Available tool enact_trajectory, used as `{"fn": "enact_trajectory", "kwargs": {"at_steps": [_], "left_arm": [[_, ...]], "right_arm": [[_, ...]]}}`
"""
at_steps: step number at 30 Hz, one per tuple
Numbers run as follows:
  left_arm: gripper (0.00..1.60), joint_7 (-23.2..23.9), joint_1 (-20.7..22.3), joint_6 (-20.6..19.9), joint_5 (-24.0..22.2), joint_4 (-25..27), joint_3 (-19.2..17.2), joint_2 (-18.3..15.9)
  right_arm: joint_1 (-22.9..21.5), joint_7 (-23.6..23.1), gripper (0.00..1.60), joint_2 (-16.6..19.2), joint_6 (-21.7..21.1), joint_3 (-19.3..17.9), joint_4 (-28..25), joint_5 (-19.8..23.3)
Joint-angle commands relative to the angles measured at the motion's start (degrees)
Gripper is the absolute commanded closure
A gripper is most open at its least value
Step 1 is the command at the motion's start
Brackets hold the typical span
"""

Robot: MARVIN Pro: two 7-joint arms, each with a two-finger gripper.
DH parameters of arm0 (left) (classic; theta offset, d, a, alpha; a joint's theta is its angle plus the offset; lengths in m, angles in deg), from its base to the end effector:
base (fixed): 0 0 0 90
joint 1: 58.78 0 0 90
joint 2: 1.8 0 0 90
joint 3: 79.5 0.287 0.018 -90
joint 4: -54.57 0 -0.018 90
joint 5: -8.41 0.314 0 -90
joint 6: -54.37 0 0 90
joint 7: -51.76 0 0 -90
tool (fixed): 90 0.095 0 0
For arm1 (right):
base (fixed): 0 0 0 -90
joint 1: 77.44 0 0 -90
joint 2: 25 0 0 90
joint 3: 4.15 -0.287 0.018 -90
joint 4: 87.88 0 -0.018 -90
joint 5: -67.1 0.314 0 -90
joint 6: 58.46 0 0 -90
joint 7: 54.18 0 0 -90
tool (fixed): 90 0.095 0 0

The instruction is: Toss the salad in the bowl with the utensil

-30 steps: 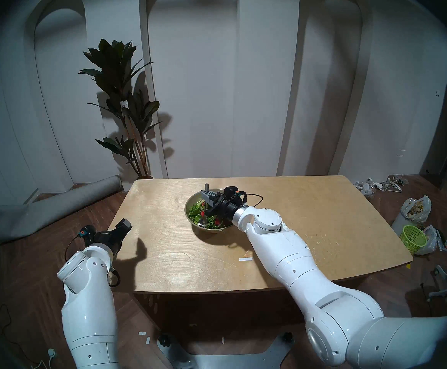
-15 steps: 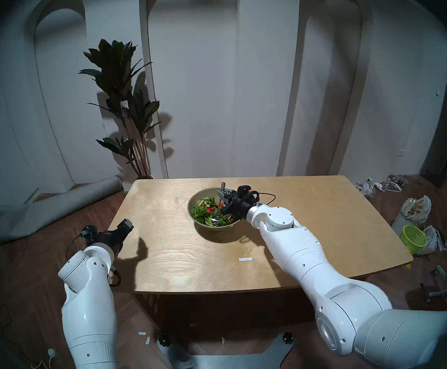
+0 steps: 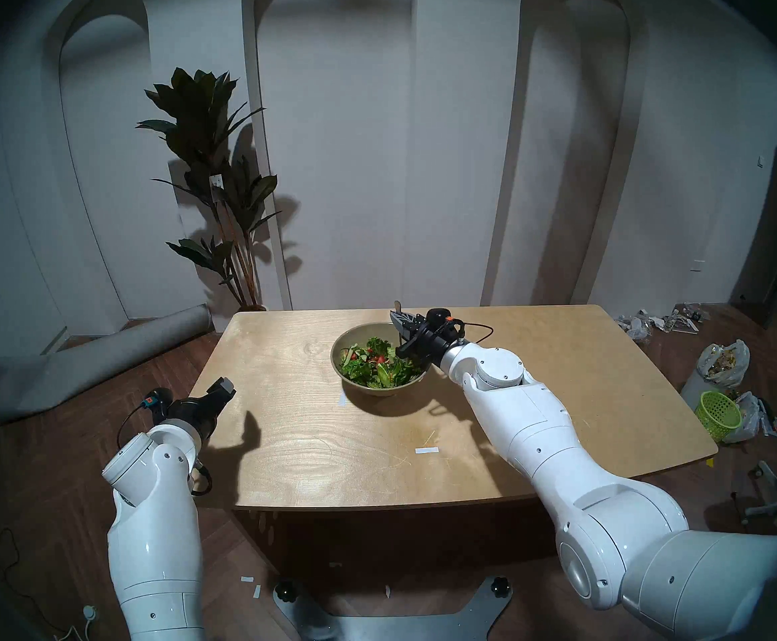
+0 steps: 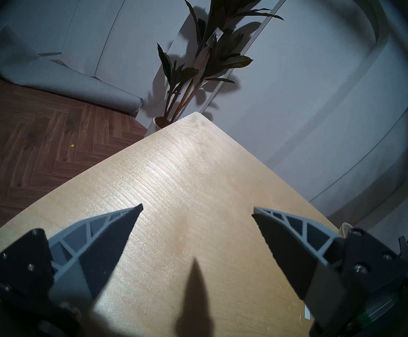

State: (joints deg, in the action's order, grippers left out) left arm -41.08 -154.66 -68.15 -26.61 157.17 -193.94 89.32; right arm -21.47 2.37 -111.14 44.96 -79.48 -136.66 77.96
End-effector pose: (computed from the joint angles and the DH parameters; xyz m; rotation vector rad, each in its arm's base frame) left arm 0.3602 0.1439 -0.3034 2.2383 0.8863 1.5849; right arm 0.5502 0.0907 -0.2856 -1.7230 -0.7188 -1.8801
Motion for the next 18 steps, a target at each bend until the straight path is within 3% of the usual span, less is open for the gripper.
{"fn": "enact_trajectory", "kwargs": {"at_steps": [1, 8, 18], "left_arm": [[0.0, 1.94, 0.45, -0.11, 0.15, 1.98, 1.63, -1.27], [0.0, 5.15, 3.53, -6.49, -5.76, 2.19, 1.67, -1.9], [0.0, 8.29, 8.22, -18.43, -11.33, 2.55, 1.93, -6.57]], "right_arm": [[-0.57, -0.46, 1.6, 0.34, 0.99, -1.85, -3.19, 1.82], [0.62, 0.33, 1.6, -1.17, 1.68, -5.12, -3.67, 5.35], [4.27, 1.03, 1.6, -4.07, 2.19, -8.64, -4.81, 10.84]]}}
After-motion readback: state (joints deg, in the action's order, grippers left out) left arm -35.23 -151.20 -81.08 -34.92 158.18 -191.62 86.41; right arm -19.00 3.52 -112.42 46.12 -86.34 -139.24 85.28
